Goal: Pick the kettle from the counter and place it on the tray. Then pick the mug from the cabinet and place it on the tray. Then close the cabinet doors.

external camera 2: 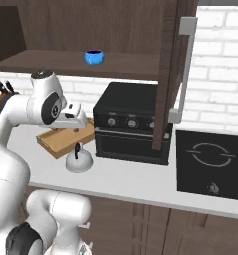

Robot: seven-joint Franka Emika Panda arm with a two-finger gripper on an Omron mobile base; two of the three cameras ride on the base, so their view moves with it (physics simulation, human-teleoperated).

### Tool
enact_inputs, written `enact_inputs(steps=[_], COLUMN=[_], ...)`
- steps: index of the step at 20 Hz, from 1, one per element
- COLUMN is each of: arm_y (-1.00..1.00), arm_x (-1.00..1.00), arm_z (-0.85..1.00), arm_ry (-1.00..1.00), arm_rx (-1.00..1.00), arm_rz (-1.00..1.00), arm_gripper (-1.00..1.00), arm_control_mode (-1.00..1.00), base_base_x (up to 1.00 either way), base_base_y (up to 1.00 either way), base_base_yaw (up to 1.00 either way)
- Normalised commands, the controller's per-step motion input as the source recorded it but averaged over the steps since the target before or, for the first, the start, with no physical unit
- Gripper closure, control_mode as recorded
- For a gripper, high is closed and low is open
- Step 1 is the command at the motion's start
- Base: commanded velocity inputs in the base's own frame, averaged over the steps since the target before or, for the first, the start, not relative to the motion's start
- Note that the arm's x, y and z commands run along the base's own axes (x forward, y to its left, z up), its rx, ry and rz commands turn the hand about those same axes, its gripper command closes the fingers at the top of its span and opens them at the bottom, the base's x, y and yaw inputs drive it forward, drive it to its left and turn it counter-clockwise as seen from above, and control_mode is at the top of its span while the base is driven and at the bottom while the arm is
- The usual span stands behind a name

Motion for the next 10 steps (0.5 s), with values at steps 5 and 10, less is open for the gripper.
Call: enact_inputs(steps=[5, 10], arm_y=[0.08, 0.11], arm_x=[-0.12, 0.0], arm_z=[-0.58, -0.15], arm_ry=[-0.04, 0.02], arm_rx=[0.02, -0.03], arm_rz=[0.0, 0.0], arm_gripper=[-1.0, -1.0], arm_control_mode=[-1.0, -1.0], base_base_x=[0.0, 0.0], base_base_y=[0.0, 0.0], base_base_yaw=[0.0, 0.0])
